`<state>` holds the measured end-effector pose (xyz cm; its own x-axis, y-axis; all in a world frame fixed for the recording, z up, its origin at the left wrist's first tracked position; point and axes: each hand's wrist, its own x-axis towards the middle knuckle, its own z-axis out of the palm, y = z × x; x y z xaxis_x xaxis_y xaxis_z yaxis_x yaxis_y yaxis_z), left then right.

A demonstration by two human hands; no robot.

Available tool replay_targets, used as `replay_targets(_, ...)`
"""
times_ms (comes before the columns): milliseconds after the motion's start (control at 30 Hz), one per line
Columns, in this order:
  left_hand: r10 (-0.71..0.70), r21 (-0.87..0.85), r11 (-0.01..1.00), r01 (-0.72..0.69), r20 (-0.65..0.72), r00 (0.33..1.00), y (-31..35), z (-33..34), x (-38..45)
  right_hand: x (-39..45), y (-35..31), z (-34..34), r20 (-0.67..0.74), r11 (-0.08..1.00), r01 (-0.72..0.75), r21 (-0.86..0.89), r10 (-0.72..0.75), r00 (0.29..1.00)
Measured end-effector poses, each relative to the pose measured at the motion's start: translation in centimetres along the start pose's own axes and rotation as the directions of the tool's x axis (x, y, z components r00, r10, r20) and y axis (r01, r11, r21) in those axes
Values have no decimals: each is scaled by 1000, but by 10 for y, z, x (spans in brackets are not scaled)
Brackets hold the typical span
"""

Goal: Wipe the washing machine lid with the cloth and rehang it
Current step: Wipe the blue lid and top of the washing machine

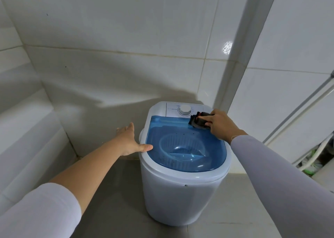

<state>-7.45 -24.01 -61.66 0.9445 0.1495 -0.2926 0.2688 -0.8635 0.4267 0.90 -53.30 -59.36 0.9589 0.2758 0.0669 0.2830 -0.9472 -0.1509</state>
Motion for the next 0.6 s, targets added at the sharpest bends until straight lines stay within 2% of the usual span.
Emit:
replay_targets(133, -7, 25, 1000, 7, -3, 1000, 0, -1, -1, -11, 13, -2, -23, 1000, -20, -13, 19, 1000)
replay_targets(367, -13, 56, 998, 13, 4, 1000, 3, -4, -1, -32, 37, -1, -62, 983, -130, 127, 138, 988)
replay_targets(467, -21, 67, 998, 20, 5, 1000, 5, -6, -2, -38, 48, -5, -49, 985, -156, 67, 159, 986)
replay_targets(600, -19, 82, 996, 20, -12, 1000, 6, -6, -4, -34, 41, -23, -150, 976, -178, 129, 197, 969)
